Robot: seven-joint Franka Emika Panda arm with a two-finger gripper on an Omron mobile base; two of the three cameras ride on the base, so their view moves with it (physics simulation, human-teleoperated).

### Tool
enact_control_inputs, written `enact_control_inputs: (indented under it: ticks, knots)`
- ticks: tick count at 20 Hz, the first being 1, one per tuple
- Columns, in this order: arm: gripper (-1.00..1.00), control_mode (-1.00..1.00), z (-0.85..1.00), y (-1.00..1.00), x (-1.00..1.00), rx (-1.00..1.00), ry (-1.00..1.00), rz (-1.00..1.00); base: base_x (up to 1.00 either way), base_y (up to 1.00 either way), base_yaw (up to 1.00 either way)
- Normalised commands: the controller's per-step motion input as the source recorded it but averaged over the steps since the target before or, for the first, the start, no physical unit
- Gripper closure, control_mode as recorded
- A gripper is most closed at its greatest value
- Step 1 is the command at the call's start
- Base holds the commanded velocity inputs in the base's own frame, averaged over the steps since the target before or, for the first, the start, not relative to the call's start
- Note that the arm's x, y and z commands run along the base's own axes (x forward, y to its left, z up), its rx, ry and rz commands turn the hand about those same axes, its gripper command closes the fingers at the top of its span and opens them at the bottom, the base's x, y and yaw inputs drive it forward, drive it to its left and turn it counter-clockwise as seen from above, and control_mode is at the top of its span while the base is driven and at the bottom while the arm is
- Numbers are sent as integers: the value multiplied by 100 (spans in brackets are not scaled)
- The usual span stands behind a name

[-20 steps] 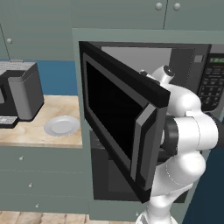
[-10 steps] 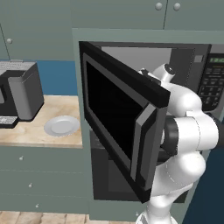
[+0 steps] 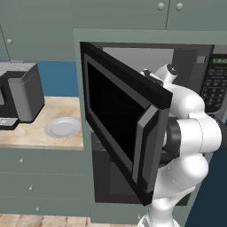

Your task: Pick the carrot from the counter and place it in the microwave. Then turn on the microwave.

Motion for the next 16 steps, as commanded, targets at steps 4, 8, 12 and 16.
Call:
enact_control_inputs:
  ticks: [4,8,12,16]
  knots:
    - [-100,-100,11,0,0,0,0,0,0,0,0]
    - [-100,-100,16,0,0,0,0,0,0,0,0]
    - [-100,-100,18,0,0,0,0,0,0,0,0]
    - [-100,-100,4,0,-8,0,0,0,0,0,0]
